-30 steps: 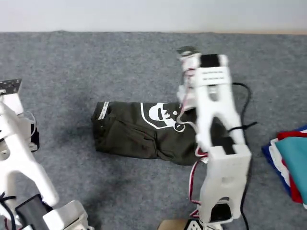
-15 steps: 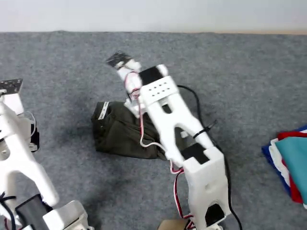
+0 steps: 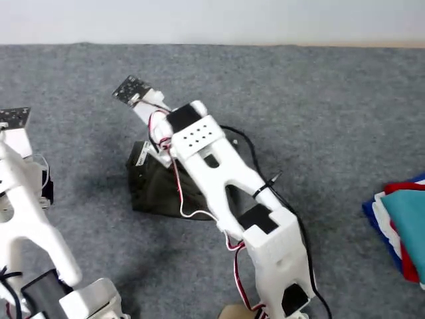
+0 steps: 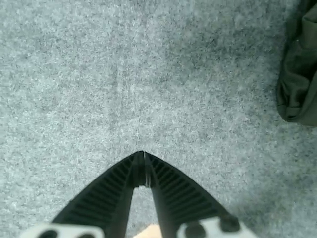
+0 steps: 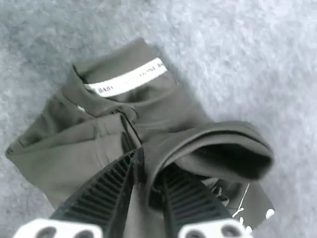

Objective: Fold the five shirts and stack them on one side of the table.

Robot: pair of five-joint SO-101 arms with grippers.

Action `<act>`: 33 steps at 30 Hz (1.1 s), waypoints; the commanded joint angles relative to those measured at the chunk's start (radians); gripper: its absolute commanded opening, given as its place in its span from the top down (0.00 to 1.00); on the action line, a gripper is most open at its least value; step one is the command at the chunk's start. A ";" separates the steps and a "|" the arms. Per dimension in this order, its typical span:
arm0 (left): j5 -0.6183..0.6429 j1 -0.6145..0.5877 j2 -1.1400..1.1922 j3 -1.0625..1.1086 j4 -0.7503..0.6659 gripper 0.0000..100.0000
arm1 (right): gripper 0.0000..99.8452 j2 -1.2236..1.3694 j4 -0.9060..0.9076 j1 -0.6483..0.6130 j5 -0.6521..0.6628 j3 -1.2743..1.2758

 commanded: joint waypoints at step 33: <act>-0.011 0.003 -0.040 -0.031 -0.018 1.00 | 0.69 0.174 0.492 0.039 0.118 -0.824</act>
